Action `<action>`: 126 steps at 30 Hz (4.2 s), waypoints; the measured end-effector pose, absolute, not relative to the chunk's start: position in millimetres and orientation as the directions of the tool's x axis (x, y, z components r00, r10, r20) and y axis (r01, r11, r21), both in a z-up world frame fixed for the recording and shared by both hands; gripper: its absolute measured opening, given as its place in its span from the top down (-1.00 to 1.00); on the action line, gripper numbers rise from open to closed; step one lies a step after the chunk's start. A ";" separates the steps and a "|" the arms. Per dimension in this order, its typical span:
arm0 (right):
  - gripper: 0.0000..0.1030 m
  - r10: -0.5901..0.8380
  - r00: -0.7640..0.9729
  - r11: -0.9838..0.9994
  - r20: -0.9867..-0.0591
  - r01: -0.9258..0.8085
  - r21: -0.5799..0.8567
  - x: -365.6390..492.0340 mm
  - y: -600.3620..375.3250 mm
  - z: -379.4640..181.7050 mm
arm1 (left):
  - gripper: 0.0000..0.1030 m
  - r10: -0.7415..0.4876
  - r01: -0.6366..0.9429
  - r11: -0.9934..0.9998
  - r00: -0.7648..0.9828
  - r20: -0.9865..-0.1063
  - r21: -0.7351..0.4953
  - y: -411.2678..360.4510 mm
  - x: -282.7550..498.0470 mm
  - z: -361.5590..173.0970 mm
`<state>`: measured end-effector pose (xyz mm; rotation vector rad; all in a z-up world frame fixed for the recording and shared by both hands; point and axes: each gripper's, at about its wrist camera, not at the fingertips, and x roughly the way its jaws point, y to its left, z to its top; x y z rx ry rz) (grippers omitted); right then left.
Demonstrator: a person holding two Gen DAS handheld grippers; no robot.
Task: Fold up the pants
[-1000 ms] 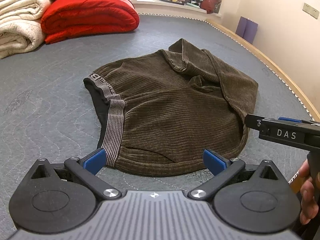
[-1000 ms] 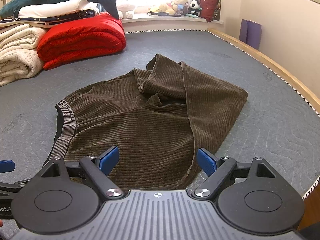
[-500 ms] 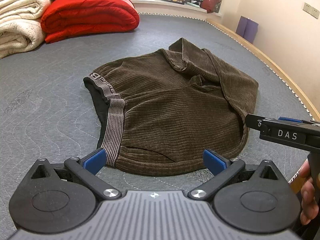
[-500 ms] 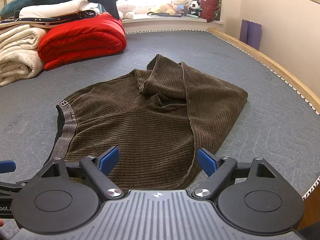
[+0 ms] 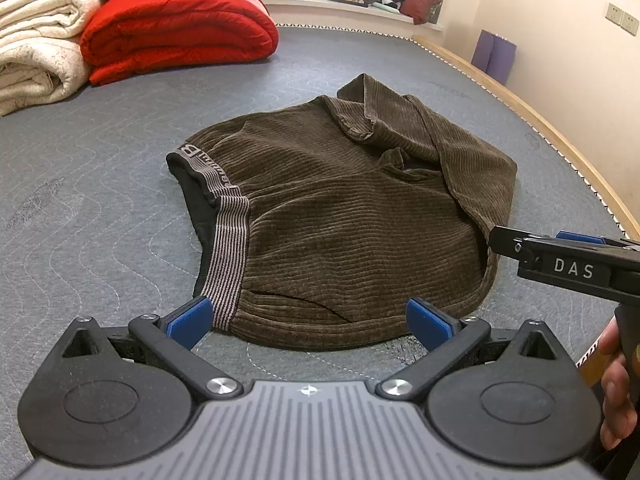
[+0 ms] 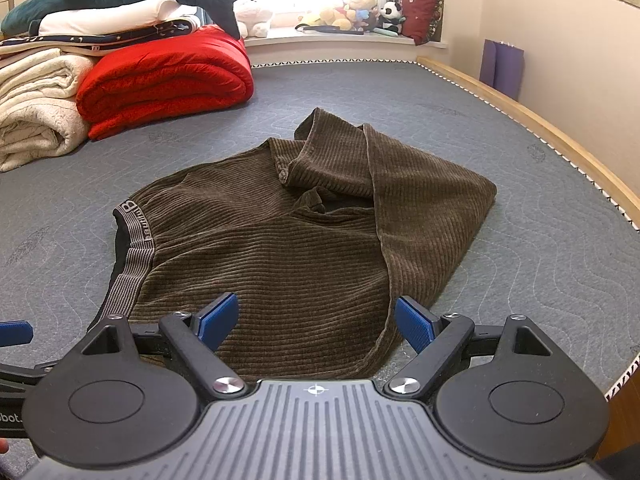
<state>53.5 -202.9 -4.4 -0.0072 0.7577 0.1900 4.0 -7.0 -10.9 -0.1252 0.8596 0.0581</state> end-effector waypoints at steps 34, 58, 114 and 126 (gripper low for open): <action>0.19 0.248 0.652 0.965 -0.716 -0.232 0.123 63.1 -193.6 -9.4 | 0.74 -0.104 0.131 0.991 0.814 -0.572 0.006 61.9 54.0 55.8; -0.37 0.328 0.419 0.692 -0.847 -0.717 -0.086 64.2 -8.2 -87.3 | -0.45 -0.276 -0.358 0.830 0.402 -0.873 -0.427 172.2 192.7 -107.6; 0.29 0.675 0.499 0.665 -0.544 -0.730 0.155 9.4 -113.9 67.7 | 0.44 0.006 -0.318 0.902 0.686 -0.727 -0.293 165.1 2.0 42.9; -0.16 0.367 0.786 0.911 -0.497 -0.411 0.023 163.6 -244.9 44.6 | -0.21 0.119 -0.241 0.969 0.670 -0.733 -0.063 84.2 17.2 28.9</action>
